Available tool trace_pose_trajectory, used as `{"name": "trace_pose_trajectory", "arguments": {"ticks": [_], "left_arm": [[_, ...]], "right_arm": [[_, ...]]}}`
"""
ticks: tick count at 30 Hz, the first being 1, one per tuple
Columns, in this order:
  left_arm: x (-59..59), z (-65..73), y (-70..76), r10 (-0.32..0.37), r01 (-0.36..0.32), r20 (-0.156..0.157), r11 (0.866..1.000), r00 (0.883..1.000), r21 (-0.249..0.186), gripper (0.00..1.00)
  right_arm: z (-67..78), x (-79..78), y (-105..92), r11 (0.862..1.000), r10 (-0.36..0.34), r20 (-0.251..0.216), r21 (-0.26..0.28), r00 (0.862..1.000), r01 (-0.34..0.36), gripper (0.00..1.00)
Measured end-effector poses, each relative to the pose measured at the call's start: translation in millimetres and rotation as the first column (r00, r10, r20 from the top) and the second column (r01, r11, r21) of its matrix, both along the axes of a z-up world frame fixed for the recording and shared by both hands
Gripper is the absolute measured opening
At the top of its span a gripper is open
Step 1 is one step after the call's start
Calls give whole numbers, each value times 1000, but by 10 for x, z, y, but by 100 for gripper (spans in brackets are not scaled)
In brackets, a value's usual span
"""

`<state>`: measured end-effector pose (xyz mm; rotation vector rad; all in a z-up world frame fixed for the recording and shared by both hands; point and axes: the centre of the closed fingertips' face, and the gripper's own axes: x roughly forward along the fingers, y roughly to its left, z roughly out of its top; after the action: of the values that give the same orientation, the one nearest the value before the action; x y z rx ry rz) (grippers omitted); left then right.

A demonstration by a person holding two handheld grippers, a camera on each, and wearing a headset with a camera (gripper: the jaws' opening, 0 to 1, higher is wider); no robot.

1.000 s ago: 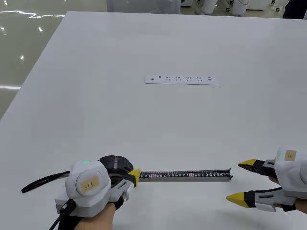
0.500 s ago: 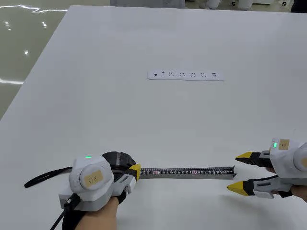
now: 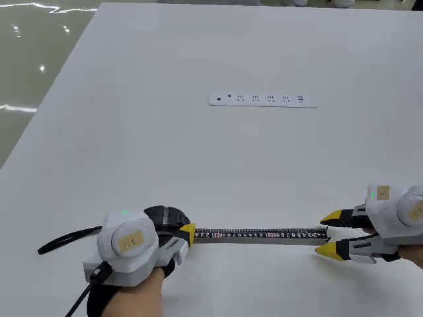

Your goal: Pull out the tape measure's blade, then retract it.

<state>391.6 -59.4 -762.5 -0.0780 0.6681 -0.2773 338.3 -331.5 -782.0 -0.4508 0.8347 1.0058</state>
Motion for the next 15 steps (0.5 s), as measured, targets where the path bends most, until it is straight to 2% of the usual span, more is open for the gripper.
{"name": "trace_pose_trajectory", "arguments": {"ticks": [8,15], "left_arm": [[-3,0,-4,-1,1,2,1000,1000,3,59],[-1,2,-5,0,0,1,1000,1000,5,59]], "right_arm": [[-84,13,-54,999,41,-8,-30,999,-41,23],[-82,20,-56,996,81,-1,-47,997,-81,18]]}}
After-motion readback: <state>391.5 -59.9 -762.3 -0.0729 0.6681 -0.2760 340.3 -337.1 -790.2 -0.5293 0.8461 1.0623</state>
